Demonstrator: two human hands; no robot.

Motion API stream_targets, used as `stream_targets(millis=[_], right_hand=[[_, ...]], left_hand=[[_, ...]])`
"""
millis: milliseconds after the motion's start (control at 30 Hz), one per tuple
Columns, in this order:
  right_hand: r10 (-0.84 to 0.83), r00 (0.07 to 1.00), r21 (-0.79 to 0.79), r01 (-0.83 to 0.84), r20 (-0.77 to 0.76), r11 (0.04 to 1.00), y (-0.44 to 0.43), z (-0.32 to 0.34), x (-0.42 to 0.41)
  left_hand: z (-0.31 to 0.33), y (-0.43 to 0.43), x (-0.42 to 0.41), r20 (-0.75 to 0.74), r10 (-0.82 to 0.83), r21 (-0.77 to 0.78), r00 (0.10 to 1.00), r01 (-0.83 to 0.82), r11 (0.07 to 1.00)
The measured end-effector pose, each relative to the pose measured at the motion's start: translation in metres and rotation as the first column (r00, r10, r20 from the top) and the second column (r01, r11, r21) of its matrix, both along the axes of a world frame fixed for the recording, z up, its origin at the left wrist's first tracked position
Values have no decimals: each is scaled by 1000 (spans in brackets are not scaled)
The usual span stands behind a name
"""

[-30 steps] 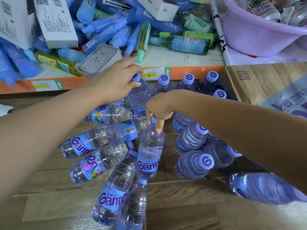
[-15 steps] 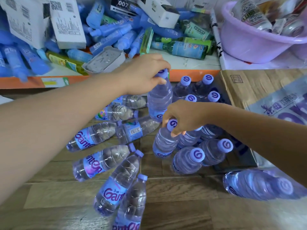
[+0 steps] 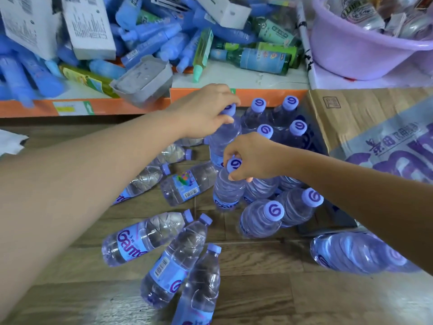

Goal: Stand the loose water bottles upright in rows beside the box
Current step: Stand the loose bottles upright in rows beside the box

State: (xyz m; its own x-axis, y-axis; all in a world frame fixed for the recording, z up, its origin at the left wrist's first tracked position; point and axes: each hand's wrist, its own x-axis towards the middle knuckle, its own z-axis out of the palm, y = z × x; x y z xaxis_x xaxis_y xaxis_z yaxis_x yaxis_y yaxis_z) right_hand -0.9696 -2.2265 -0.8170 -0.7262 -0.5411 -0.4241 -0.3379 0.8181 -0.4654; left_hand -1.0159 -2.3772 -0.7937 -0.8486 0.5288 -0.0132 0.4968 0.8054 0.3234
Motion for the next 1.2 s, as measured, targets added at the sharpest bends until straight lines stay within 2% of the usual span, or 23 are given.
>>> stream_targets(millis=[133,300,467,633,767,867,933,967,1033,1200], right_hand=[[-37,993,17,39,-114,999,-4,-3,-4],[16,991,55,-9,-132,998,-9,-4,-6],[45,995,74,-39,-86,996,-8,-3,-5],[179,975,209,-150,-128,966,-13,3,-6],[104,986,249,-69,-131,966,-25,1,-18],[-17,998,274,34,-63,961,-37,-13,-36],[-20,998,312,-1,63,950,-45,-24,-46],[-83,988,318,36,134,947,-49,-30,-53],[-104,976,366,27,193,930,-55,-31,-59],[-127,969,440,20,214,898,-61,-59,-70]], left_hand=[[0,-7,-1,-26,43,24,999,-43,999],[0,-16,1,-69,52,11,996,-51,999],[5,-28,2,-95,99,-5,991,-100,995],[7,-33,4,-101,119,-8,988,-121,993],[11,-43,1,-109,142,-14,984,-145,989],[11,-48,-1,-108,144,-20,984,-147,989],[10,-52,-2,-105,161,-23,981,-164,986],[9,-53,-2,-104,167,-25,980,-171,985],[7,-57,-2,-102,178,-29,979,-182,983],[2,-68,1,-91,188,-30,978,-191,981]])
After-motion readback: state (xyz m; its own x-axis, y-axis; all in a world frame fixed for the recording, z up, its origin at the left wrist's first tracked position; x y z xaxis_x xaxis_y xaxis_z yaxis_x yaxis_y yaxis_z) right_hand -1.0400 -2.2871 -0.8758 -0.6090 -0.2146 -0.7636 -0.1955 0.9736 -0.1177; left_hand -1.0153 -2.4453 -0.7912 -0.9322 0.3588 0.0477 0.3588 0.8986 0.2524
